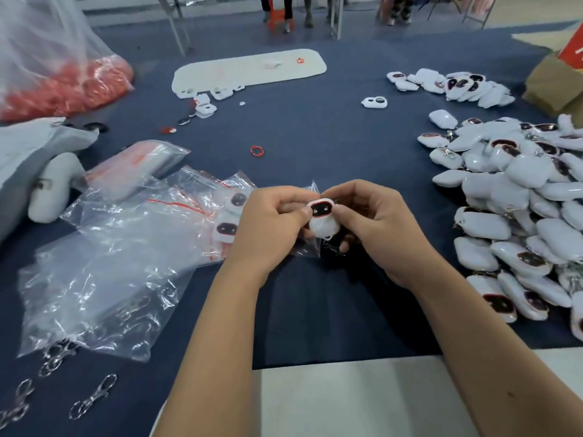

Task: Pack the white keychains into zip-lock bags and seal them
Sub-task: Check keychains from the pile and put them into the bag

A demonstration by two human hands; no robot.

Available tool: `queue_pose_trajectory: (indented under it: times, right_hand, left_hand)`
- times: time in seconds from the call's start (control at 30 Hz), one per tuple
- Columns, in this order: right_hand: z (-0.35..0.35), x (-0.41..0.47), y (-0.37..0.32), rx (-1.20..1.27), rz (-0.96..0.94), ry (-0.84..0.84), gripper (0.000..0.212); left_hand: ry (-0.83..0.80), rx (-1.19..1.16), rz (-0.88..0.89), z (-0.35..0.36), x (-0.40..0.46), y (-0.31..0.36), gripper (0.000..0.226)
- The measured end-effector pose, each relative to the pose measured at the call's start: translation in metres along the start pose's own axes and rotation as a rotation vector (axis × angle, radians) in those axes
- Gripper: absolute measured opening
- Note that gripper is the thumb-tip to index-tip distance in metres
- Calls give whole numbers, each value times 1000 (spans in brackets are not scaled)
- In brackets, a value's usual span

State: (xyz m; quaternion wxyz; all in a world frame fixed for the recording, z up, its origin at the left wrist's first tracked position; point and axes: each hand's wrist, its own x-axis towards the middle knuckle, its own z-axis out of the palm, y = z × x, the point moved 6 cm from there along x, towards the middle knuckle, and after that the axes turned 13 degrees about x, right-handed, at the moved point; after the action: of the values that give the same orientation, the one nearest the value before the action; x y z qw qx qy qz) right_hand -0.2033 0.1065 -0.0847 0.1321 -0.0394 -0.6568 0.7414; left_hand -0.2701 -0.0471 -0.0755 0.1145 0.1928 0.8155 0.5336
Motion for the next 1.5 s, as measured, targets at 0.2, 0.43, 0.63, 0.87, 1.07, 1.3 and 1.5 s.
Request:
queue_pose_trajectory:
  times: [0.2,0.43,0.63,0.87,1.07,1.3,1.5]
  right_hand:
    - [-1,2,1,39,-35,-11,17]
    - [-1,2,0,54,-52,-4,19]
    - [0,2,1,60,-49,-5,18]
    - [-2,2,1,87,-35,13,17]
    - [-1,2,0,101,-35,22,13]
    - [-5,4,2,8,-54,81,12]
    - [-2,3,1,74,-38,60,9]
  left_hand:
    - [41,-2,-2,-4,3,2,25]
    - [52,5,3,-8,4,0,9]
    - [87,96,15,-4,5,0,16]
    - [67,61,-20,-1,4,0,12]
    - [35,-5,-53,1,4,0,7]
    - [17,18,48,3,5,5,6]
    - [11,4,72,2,5,7,9]
